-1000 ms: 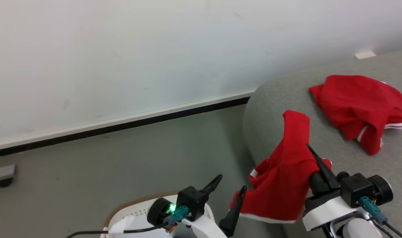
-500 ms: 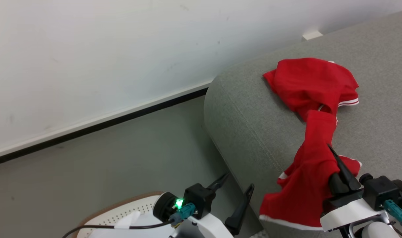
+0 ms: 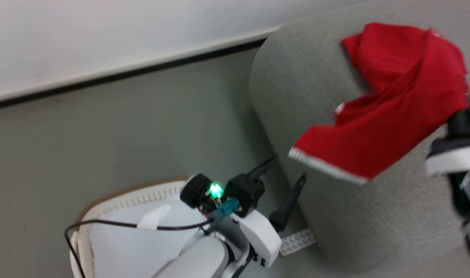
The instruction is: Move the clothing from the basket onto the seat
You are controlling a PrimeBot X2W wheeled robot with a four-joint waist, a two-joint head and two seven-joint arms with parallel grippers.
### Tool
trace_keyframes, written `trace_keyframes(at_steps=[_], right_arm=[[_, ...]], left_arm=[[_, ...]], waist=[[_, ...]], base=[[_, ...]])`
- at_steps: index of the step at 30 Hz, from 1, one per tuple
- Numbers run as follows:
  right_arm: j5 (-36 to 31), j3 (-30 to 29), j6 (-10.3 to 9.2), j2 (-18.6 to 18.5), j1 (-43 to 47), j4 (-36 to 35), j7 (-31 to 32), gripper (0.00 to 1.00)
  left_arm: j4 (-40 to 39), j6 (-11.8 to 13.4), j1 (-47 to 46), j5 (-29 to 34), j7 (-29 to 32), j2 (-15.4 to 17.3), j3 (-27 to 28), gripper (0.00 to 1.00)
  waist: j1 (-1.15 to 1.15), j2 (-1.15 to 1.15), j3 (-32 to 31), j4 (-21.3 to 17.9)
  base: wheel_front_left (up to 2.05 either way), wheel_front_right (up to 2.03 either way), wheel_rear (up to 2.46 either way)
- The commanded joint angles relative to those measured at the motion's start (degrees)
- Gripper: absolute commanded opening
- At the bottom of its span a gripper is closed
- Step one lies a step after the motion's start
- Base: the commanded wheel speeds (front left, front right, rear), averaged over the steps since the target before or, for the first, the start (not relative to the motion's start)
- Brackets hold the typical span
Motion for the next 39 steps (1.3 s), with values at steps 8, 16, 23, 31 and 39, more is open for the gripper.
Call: trace_keyframes(at_steps=[8, 16, 23, 31, 39], right_arm=[[3.9, -12.1, -0.14, -9.0, -22.4, 13.2, 0.2, 0.00], [-2.7, -27.7, -0.14, -15.9, -34.1, 31.0, 0.0, 0.00], [-9.9, -38.6, -0.14, -13.8, -29.3, 37.3, -0.1, 1.00], [-14.3, -40.0, -0.14, -7.6, -19.8, 31.4, 0.0, 1.00], [-14.7, -33.3, -0.15, -4.3, -6.5, 19.0, 0.0, 1.00]], left_arm=[[-1.9, 0.2, -8.1, 3.2, 1.3, 1.5, 1.3, 1.00], [-3.5, 1.3, -11.2, 4.9, 0.7, 2.7, 1.7, 1.00], [-3.5, 1.0, -10.0, 4.1, -0.3, 3.7, 1.7, 1.00], [-3.1, 1.2, -6.2, 1.0, -2.7, 5.2, 3.1, 1.00], [-1.7, 2.4, -0.3, -2.9, -7.3, 6.1, 5.7, 1.00]], waist=[[-0.01, 0.00, 15.9, 6.8], [-0.01, 0.00, 22.9, 9.1], [-0.01, 0.00, 22.4, 9.6], [-0.01, 0.00, 16.1, 8.3], [-0.01, 0.00, 7.2, 8.3]], base=[[0.00, 0.00, 0.00], [0.00, 0.00, 0.00], [0.00, 0.00, 0.00], [0.00, 0.00, 0.00], [0.00, 0.00, 0.00]])
